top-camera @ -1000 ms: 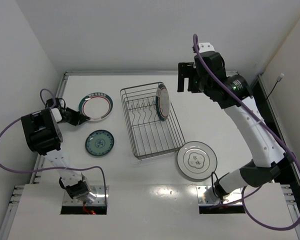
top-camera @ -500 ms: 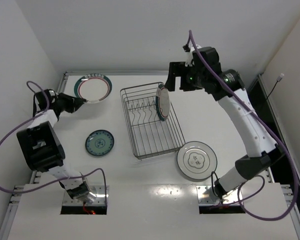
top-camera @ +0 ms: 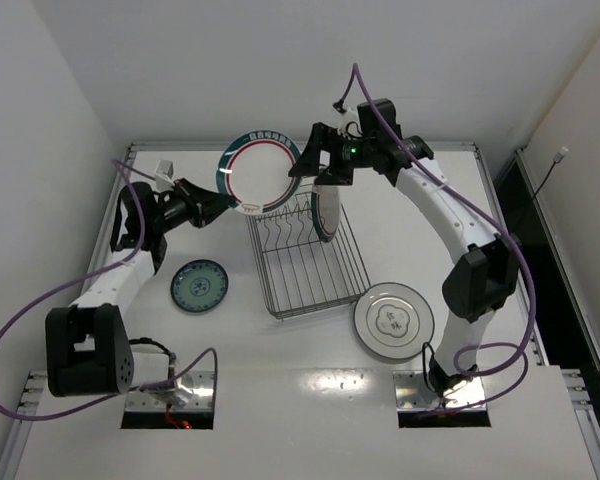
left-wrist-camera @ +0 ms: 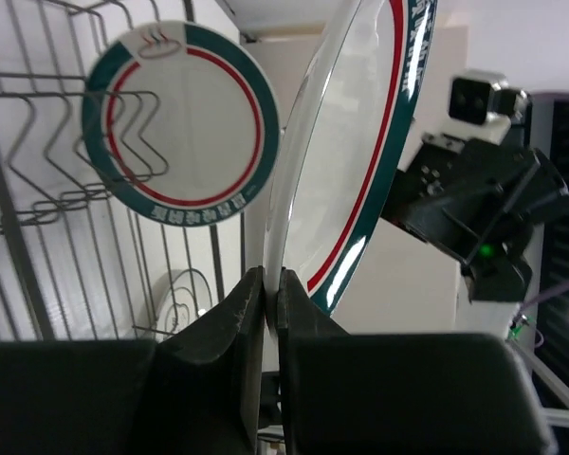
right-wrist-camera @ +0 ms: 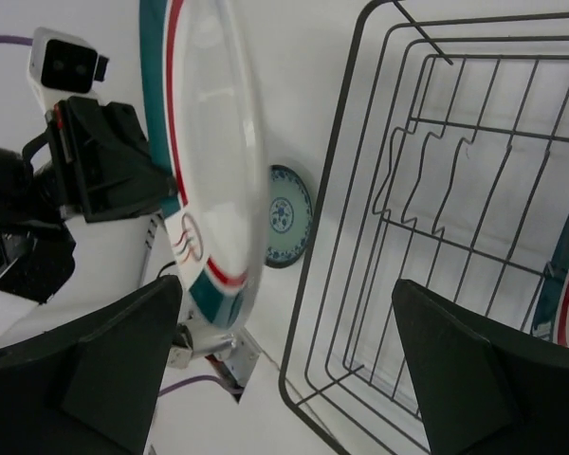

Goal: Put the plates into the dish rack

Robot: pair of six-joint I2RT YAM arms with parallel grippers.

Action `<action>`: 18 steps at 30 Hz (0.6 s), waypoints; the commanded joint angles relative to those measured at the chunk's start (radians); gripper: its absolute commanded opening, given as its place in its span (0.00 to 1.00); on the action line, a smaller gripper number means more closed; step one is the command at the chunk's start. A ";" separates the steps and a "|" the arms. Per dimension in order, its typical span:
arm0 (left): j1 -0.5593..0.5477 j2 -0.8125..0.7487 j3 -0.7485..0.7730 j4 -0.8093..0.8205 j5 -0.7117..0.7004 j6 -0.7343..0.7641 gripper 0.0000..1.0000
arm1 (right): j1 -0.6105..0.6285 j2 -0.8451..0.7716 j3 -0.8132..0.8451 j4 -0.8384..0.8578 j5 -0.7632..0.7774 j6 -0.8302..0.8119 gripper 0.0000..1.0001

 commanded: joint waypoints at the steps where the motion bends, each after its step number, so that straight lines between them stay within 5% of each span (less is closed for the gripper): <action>1: -0.050 -0.067 -0.005 0.116 0.005 -0.058 0.00 | -0.001 0.031 0.047 0.078 -0.068 0.032 0.91; 3: -0.077 -0.077 -0.016 0.126 -0.005 -0.070 0.00 | -0.001 0.031 0.016 0.103 -0.059 0.046 0.88; 6: -0.130 -0.078 -0.016 0.126 -0.016 -0.070 0.00 | -0.001 0.031 -0.048 0.192 -0.098 0.096 0.67; 7: -0.156 -0.078 -0.016 0.112 -0.016 -0.070 0.00 | -0.001 0.031 -0.059 0.208 -0.108 0.106 0.46; 10: -0.177 -0.087 -0.016 0.046 -0.037 -0.047 0.02 | -0.001 0.018 -0.070 0.208 -0.091 0.106 0.10; 13: -0.168 -0.087 0.050 -0.235 -0.076 0.121 0.32 | -0.001 -0.022 -0.046 0.103 0.017 0.080 0.00; 14: -0.156 -0.087 0.138 -0.504 -0.117 0.283 0.38 | -0.001 -0.031 0.003 0.051 0.065 0.064 0.00; 16: -0.142 -0.087 0.237 -0.749 -0.315 0.419 0.52 | -0.001 -0.042 0.068 -0.124 0.244 0.014 0.00; 18: -0.118 -0.087 0.323 -0.939 -0.431 0.525 0.54 | 0.013 -0.042 0.164 -0.227 0.373 -0.018 0.00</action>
